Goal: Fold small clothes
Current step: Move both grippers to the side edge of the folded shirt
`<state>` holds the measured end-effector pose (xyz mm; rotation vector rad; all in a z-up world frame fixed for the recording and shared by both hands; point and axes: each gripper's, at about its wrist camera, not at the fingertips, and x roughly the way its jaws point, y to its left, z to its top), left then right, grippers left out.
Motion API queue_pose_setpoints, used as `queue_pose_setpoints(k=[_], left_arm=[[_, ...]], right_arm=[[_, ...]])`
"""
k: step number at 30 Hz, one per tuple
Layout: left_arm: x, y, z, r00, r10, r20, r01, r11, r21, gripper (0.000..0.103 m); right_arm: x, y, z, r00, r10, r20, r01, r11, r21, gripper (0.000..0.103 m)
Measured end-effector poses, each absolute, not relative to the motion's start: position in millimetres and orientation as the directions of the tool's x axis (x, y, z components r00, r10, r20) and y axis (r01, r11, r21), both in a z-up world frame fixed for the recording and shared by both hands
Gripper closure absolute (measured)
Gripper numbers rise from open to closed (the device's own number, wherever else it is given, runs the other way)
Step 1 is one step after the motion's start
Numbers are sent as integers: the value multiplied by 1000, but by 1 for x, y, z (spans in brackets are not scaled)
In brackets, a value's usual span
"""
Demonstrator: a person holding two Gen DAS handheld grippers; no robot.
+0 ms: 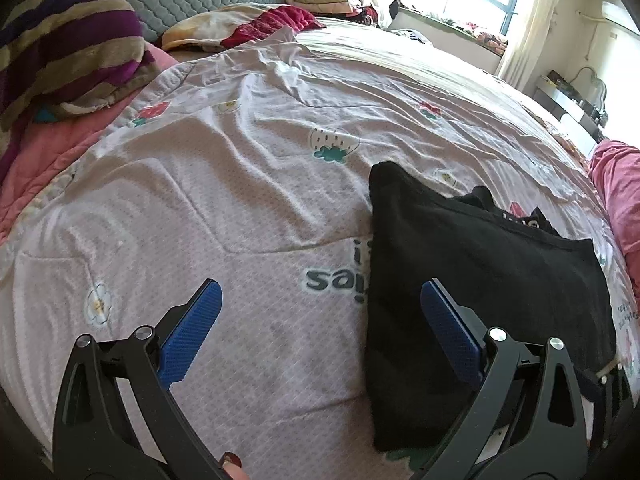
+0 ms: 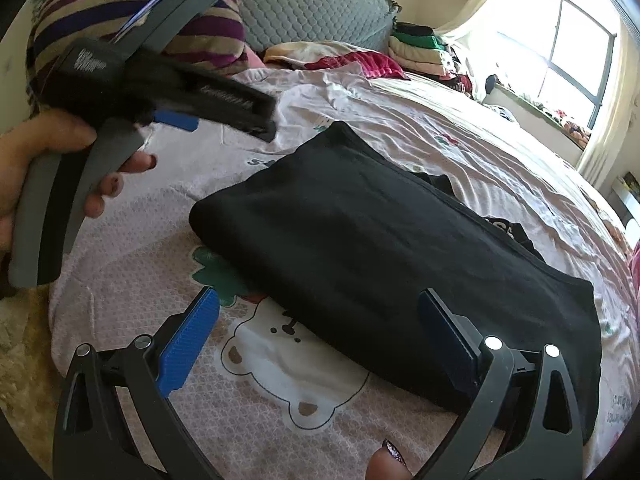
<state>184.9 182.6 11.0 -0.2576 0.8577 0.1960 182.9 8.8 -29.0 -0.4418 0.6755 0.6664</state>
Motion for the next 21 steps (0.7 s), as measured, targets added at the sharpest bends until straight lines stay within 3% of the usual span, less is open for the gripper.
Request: queue_pose_setpoints(k=[21], left_arm=[[260,164,6,587,56,-808,-189,980,-70,10]], right_arm=[[201,16,-34,606,388,-694,-682,703,-203,5]])
